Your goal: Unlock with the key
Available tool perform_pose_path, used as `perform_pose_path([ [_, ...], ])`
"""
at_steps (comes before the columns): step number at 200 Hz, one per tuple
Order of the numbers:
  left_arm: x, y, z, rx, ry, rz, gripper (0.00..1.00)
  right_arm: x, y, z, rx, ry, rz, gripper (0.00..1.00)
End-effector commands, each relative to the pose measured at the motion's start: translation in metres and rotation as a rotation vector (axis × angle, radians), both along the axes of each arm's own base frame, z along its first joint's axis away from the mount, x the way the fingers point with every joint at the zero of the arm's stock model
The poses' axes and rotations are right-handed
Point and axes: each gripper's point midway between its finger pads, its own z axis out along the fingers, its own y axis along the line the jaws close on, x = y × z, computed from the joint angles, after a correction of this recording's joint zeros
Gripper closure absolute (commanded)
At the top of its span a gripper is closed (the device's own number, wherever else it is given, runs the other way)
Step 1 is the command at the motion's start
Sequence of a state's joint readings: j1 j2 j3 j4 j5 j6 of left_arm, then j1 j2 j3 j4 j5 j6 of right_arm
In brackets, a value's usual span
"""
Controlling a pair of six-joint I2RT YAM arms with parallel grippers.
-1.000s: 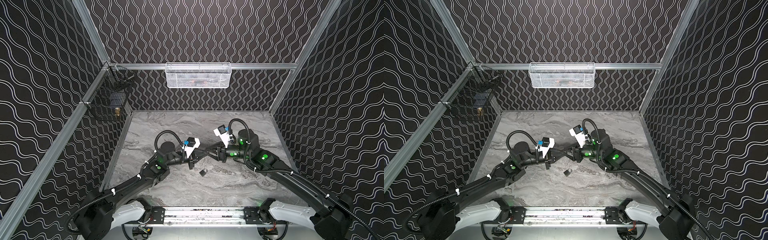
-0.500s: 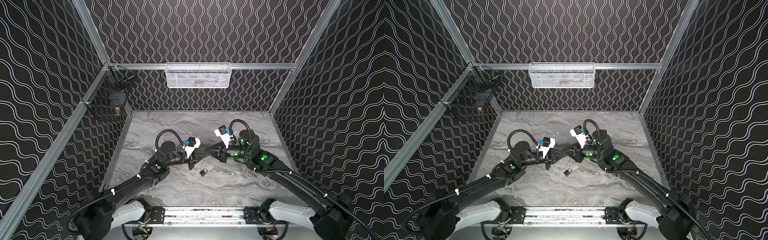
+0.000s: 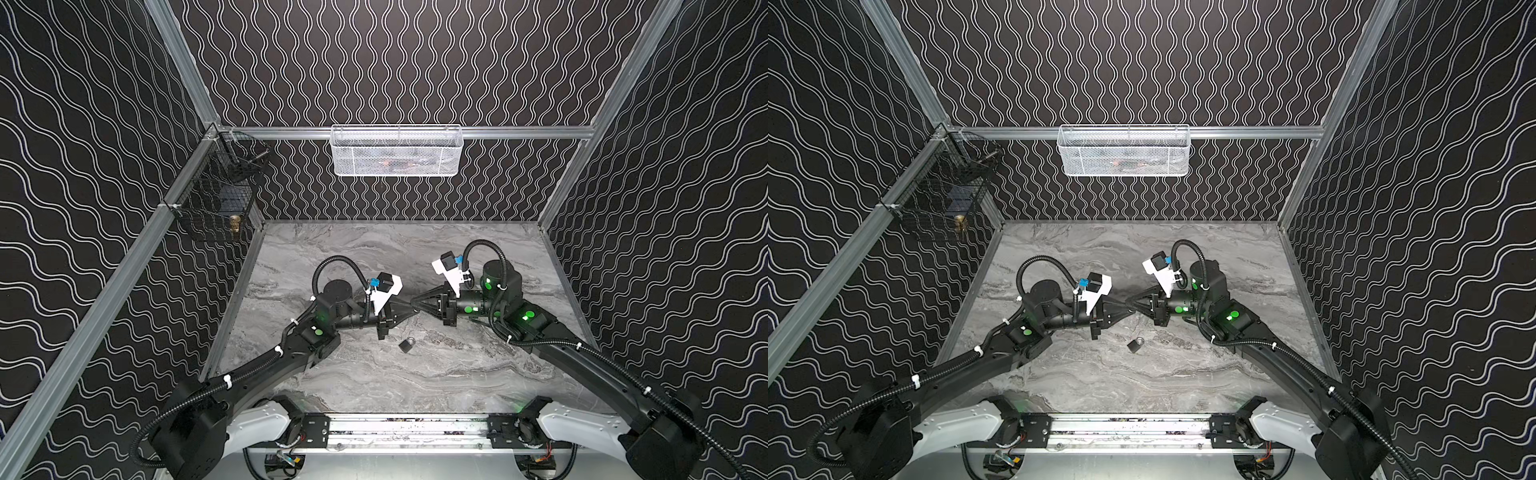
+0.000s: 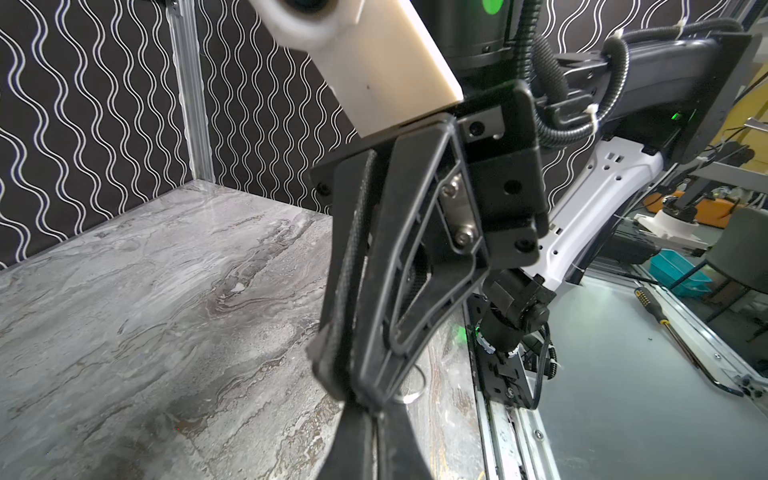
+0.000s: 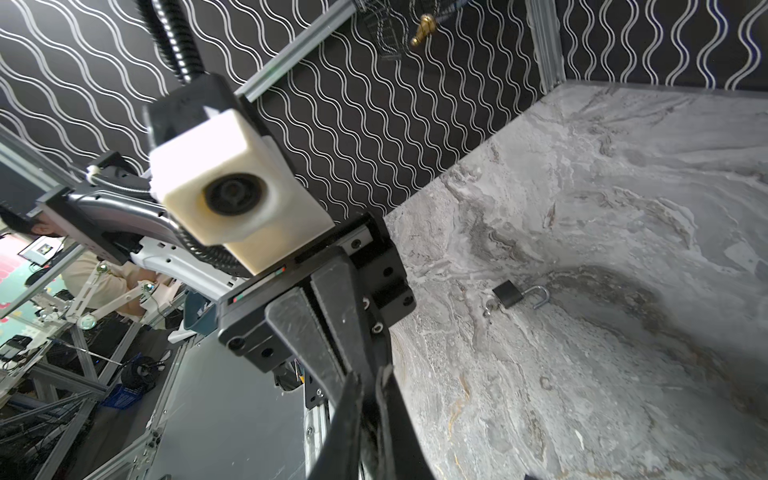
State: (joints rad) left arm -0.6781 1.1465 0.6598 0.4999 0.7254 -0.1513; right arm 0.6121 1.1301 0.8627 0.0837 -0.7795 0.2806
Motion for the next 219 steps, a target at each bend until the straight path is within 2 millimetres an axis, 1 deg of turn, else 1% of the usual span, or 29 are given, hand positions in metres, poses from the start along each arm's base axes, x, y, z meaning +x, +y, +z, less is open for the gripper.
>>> perform_pose_path([
  [1, 0.004, 0.001, 0.029, -0.074, -0.107, 0.01, 1.0, 0.001, -0.003, -0.009, -0.012, 0.041, -0.005, 1.0],
  [33, 0.006, 0.0, 0.031, -0.076, -0.099, 0.002, 1.0, 0.002, -0.003, -0.009, -0.006, 0.032, 0.002, 1.0],
  [73, 0.01, 0.0, 0.028, -0.071, -0.083, 0.009, 1.0, 0.003, -0.004, -0.007, 0.011, 0.017, 0.002, 1.0],
  [122, 0.012, 0.001, 0.029, -0.08, -0.075, 0.005, 0.92, 0.01, -0.008, -0.004, 0.016, -0.002, -0.038, 1.0],
  [140, 0.012, 0.001, 0.027, -0.077, -0.069, 0.002, 0.91, 0.01, -0.009, -0.001, 0.034, -0.011, -0.044, 1.0],
  [168, 0.012, 0.0, 0.025, -0.07, -0.066, -0.004, 1.0, 0.009, -0.01, 0.006, 0.048, -0.02, -0.039, 1.0],
  [186, 0.011, 0.0, 0.025, -0.064, -0.07, -0.008, 1.0, 0.006, -0.01, 0.006, 0.047, -0.017, -0.025, 1.0],
  [195, 0.011, 0.0, 0.025, -0.057, -0.073, -0.01, 1.0, 0.006, -0.011, 0.004, 0.039, -0.008, -0.026, 0.85],
  [204, 0.011, 0.0, 0.024, -0.046, -0.071, -0.013, 1.0, 0.004, -0.011, 0.005, 0.039, -0.004, -0.022, 0.78],
  [212, 0.011, -0.001, 0.023, -0.037, -0.074, -0.015, 1.0, 0.004, -0.012, 0.009, 0.05, -0.006, -0.029, 0.69],
  [219, 0.011, -0.001, 0.023, -0.031, -0.077, -0.015, 1.0, 0.004, -0.013, 0.012, 0.06, -0.004, -0.037, 0.66],
])
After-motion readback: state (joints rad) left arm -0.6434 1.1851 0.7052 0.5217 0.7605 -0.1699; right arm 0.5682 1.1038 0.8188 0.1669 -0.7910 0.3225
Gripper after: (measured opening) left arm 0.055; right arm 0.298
